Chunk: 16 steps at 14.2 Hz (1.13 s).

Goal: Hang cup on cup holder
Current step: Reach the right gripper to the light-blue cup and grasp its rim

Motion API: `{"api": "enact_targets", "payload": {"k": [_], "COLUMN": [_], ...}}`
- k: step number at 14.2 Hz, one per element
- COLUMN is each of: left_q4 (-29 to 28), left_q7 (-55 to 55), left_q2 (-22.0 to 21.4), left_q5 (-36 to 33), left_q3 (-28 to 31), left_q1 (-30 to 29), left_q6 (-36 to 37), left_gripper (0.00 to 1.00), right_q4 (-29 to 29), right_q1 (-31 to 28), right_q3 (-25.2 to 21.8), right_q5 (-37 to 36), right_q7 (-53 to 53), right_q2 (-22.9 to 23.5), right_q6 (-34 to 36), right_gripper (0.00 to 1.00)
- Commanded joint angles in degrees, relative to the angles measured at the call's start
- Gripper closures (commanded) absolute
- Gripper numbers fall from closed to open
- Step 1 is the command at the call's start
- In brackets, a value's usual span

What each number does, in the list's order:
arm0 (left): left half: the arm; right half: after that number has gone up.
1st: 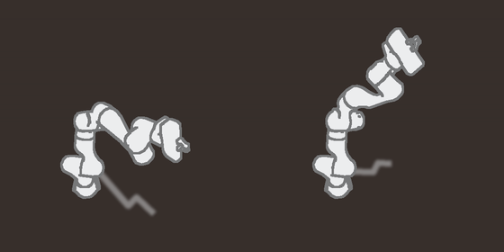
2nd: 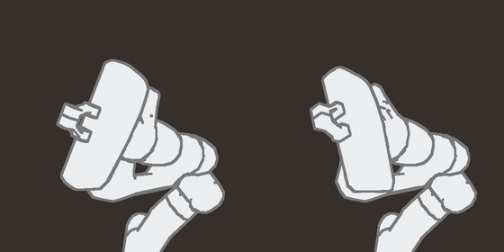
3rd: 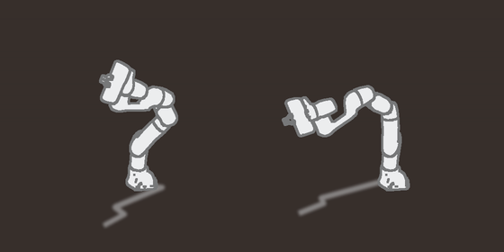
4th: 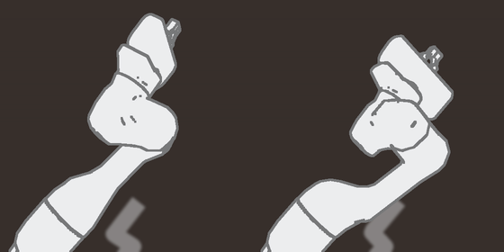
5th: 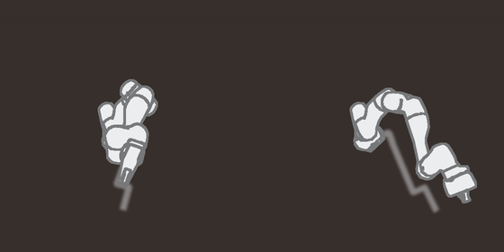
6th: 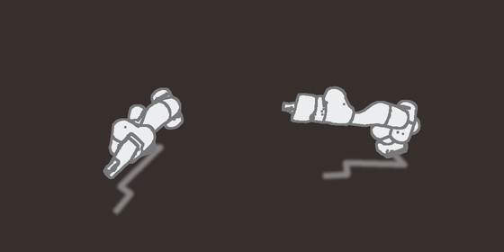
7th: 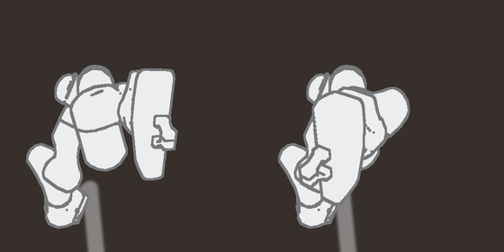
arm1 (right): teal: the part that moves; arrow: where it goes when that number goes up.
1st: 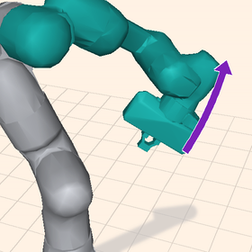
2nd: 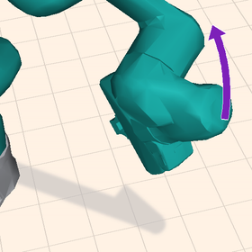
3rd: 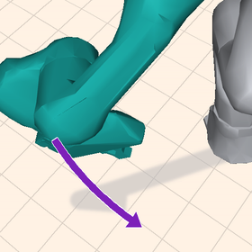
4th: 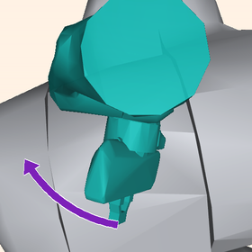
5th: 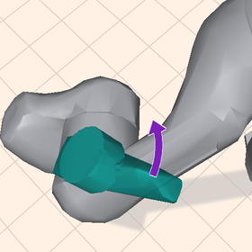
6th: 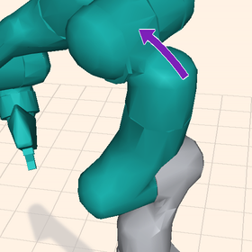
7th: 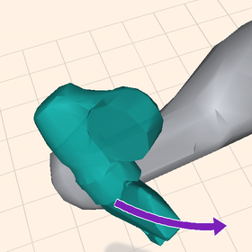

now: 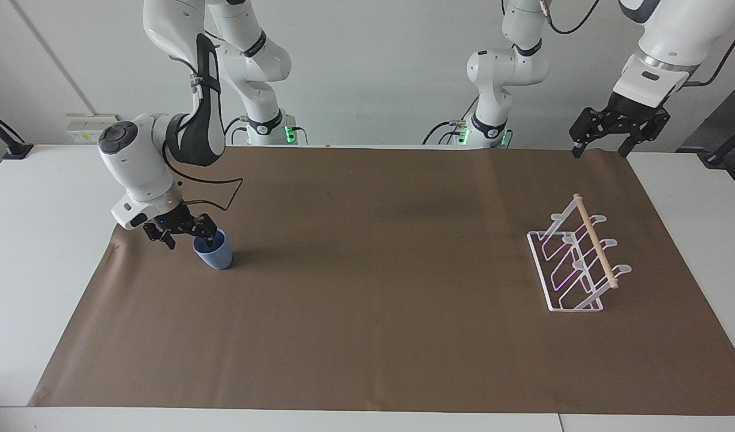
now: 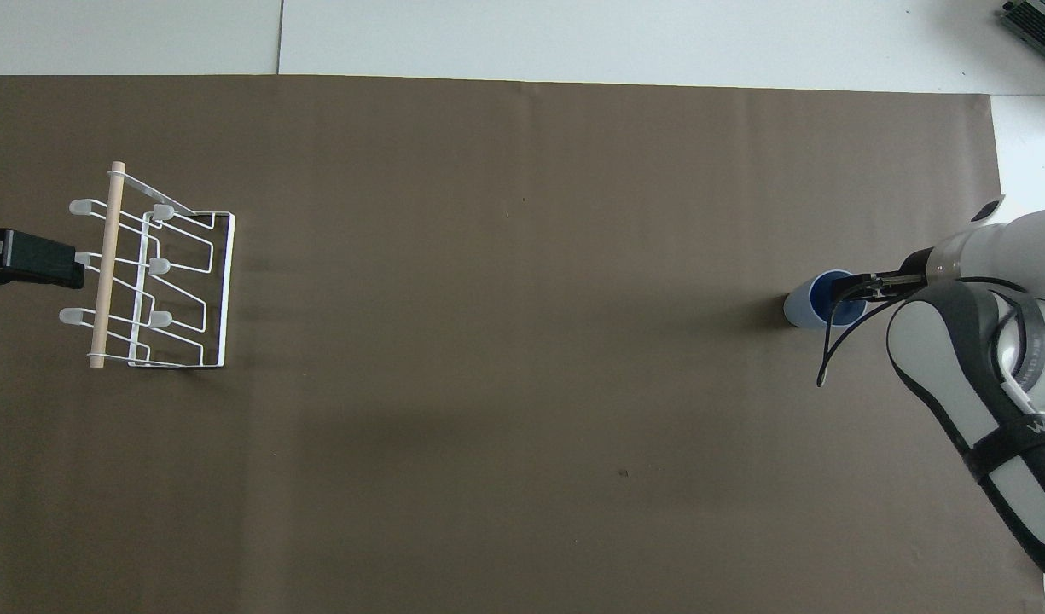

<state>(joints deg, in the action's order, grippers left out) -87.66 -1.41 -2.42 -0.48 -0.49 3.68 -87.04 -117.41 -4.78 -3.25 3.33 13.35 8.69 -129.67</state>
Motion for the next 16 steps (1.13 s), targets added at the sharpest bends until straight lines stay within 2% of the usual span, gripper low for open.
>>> {"api": "enact_targets", "payload": {"k": [1,2,4,7,8,9,10,16], "left_q4": [-1.4,-1.4,-1.4,-1.4,-1.4,-1.4,-1.4,-1.4], "left_q7": [0.3,0.3,0.3,0.3,0.3,0.3,0.3,0.3], "left_q2": [-1.3,-1.3,-1.3,-1.3,-1.3,-1.3,-1.3,-1.3], "left_q5": [0.5,0.5,0.5,0.5,0.5,0.5,0.5,0.5], "left_q3": [0.1,0.1,0.1,0.1,0.1,0.1,0.1,0.1], "left_q1": [-0.2,-0.2,-0.2,-0.2,-0.2,-0.2,-0.2,-0.2], "left_q6": [0.4,0.4,0.4,0.4,0.4,0.4,0.4,0.4], "left_gripper": [0.0,0.0,0.0,0.0,0.0,0.0,0.0,0.0], "right_q4": [-0.5,-0.6,-0.6,-0.8,-0.8,-0.8,-0.8,-0.6], "right_q1": [-0.3,-0.3,-0.2,-0.2,-0.2,-0.1,-0.1,-0.1], "right_q3": [0.3,0.3,0.3,0.3,0.3,0.3,0.3,0.3], "right_q5": [1.5,1.6,1.6,1.7,1.7,1.7,1.7,3.2], "right_q7": [2.2,2.1,2.0,1.9,1.9,1.9,1.9,1.1], "right_q2": [0.0,0.0,0.0,-0.1,-0.1,-0.1,-0.1,-0.1], "right_q6": [-1.6,-1.5,-1.5,-1.3,-1.2,-1.2,-1.1,-0.7], "right_gripper": [0.19,0.2,0.33,0.61,0.68,0.81,1.0,1.0]}}
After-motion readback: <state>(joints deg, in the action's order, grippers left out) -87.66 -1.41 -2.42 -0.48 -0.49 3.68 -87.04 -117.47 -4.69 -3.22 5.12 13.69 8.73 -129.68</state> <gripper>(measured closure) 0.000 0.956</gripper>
